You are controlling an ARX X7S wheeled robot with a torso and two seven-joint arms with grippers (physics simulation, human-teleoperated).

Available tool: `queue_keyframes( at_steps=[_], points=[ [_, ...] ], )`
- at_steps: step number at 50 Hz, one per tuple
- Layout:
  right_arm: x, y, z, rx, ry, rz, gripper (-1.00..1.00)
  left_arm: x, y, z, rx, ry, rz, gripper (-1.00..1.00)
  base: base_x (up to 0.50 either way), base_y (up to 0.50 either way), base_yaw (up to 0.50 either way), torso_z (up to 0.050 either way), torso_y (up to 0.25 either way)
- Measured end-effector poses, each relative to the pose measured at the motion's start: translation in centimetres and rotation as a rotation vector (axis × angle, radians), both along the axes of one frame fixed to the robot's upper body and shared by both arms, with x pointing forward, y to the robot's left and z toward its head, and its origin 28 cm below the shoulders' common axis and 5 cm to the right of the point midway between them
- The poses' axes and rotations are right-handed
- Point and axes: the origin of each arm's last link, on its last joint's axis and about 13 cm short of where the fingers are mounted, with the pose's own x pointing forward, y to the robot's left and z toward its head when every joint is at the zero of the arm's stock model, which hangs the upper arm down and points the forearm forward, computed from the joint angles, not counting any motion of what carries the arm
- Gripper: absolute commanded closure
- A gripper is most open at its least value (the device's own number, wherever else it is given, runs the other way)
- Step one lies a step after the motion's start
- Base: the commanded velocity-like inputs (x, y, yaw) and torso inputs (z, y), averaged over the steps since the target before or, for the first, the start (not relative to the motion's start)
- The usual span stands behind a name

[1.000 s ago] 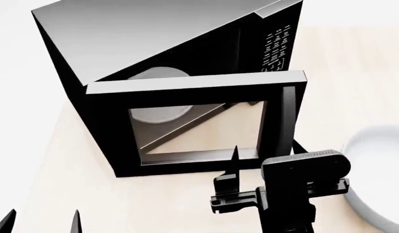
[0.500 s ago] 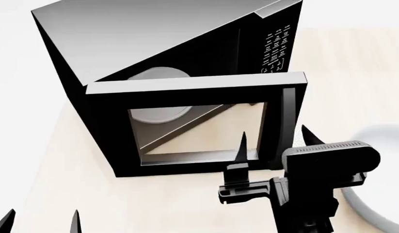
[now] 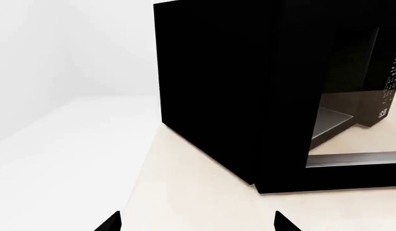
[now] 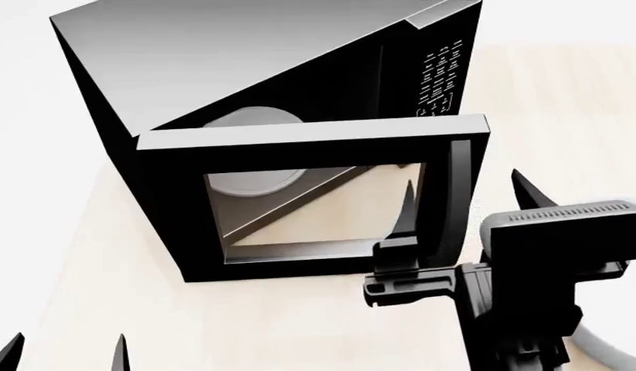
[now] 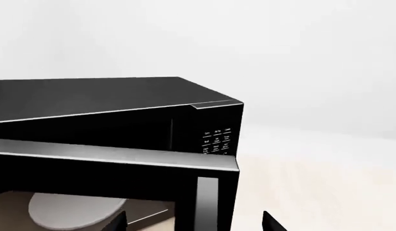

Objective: Open the microwave.

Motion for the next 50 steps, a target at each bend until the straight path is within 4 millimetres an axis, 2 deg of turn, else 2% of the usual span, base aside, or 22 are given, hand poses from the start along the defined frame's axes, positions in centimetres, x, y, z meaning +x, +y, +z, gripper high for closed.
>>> queue_keyframes(
  at_steps=[17, 25, 38, 50],
  points=[
    [-1.6, 0.9, 5.1, -0.076, -0.125, -0.075, -1.0, 0.0, 0.1, 0.0, -0.006, -0.001, 0.001, -1.0, 0.0, 0.0, 0.0, 0.0, 0.0],
    [-1.8, 1.0, 7.8, -0.077, -0.171, -0.095, -1.0, 0.0, 0.1, 0.1, -0.008, -0.001, 0.0, -1.0, 0.0, 0.0, 0.0, 0.0, 0.0],
    [0.1, 0.9, 12.4, -0.019, -0.149, -0.069, -1.0, 0.1, 0.1, 0.1, -0.012, 0.002, -0.001, -1.0, 0.0, 0.0, 0.0, 0.0, 0.0],
    [3.0, 1.3, 15.8, -0.033, 0.017, -0.054, -1.0, 0.1, 0.2, 0.1, -0.019, 0.003, -0.003, -1.0, 0.0, 0.0, 0.0, 0.0, 0.0]
  ],
)
